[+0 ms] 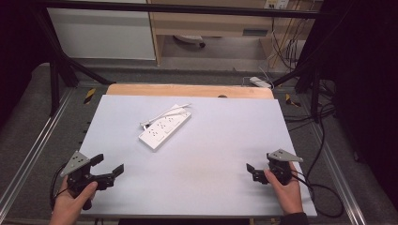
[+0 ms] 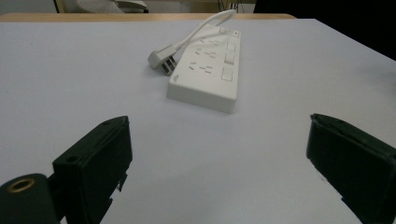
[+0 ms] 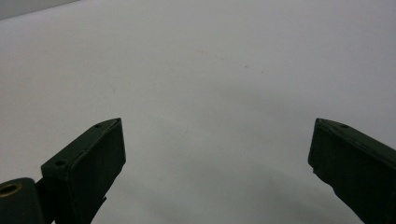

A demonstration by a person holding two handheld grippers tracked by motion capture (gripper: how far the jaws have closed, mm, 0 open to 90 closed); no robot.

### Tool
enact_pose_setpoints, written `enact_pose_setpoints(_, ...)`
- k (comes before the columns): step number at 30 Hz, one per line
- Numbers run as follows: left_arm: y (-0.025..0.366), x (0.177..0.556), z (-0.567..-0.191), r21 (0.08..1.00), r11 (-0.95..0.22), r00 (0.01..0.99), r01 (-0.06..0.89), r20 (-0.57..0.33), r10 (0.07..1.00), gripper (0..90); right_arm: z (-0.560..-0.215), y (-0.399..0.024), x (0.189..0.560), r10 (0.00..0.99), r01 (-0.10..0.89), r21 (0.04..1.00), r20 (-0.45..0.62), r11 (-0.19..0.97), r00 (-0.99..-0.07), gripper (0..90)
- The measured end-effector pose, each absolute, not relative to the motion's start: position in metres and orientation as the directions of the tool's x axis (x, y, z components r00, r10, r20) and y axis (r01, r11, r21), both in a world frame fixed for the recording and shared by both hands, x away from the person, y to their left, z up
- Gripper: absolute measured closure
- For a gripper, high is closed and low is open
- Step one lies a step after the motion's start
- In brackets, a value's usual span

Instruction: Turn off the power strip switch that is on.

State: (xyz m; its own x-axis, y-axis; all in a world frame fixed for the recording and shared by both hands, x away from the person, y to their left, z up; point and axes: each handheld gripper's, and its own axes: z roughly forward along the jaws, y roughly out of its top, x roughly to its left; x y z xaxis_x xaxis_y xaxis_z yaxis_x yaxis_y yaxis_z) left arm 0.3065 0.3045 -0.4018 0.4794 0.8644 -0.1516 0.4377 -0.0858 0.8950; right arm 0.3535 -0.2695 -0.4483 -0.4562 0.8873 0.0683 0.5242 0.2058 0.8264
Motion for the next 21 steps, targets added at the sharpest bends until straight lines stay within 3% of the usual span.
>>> enact_pose_setpoints(21,0.287,0.330,-0.373,0.886,-0.127,0.506,0.447,-0.133,0.853,7.1,-0.448,-0.269,0.352,0.880,0.522,0.826,0.071,0.213,-0.471,4.0)
